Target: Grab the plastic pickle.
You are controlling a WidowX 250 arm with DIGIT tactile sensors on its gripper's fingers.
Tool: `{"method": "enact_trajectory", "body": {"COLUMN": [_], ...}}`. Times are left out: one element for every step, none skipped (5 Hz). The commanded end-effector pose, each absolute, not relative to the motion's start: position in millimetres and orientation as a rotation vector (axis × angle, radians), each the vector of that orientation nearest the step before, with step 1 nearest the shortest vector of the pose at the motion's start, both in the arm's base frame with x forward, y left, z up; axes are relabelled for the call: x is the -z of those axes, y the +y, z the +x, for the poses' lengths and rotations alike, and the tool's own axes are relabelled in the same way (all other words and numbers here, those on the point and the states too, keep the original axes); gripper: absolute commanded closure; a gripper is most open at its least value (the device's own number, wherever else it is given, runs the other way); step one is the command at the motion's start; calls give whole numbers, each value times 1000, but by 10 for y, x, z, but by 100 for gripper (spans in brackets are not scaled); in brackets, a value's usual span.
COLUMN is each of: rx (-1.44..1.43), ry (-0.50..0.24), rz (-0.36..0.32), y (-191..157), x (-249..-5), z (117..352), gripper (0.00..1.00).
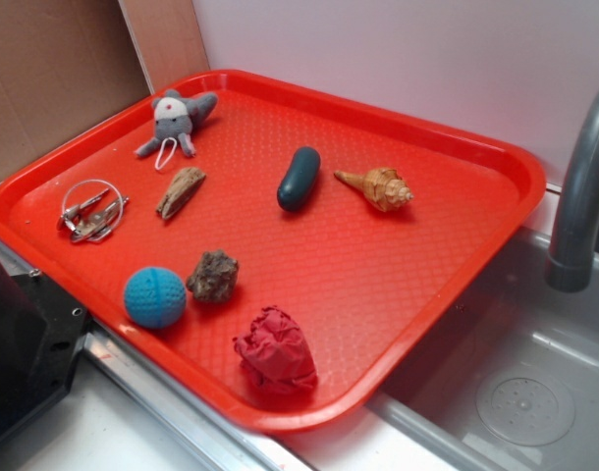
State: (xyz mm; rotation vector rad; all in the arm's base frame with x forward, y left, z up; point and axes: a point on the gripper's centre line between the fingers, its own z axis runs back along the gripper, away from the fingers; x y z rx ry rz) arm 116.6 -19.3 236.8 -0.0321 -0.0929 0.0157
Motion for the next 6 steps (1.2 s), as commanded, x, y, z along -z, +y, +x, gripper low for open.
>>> {"method": "enact_trajectory", "body": {"rx": [-16, -210, -373, -409, -446, -425], "ry": [-93, -93, -109, -132, -168, -129], "rz": [-32, 27, -10, -6, -6, 10], "y": [-193, -36, -138, -202, -276, -313], "x": [-2368, -1873, -1463, -1167, -1009, -737], "z": [1166, 1356, 1814, 2209, 1759, 1867], "gripper": [0, 0, 0, 0, 0, 0]}}
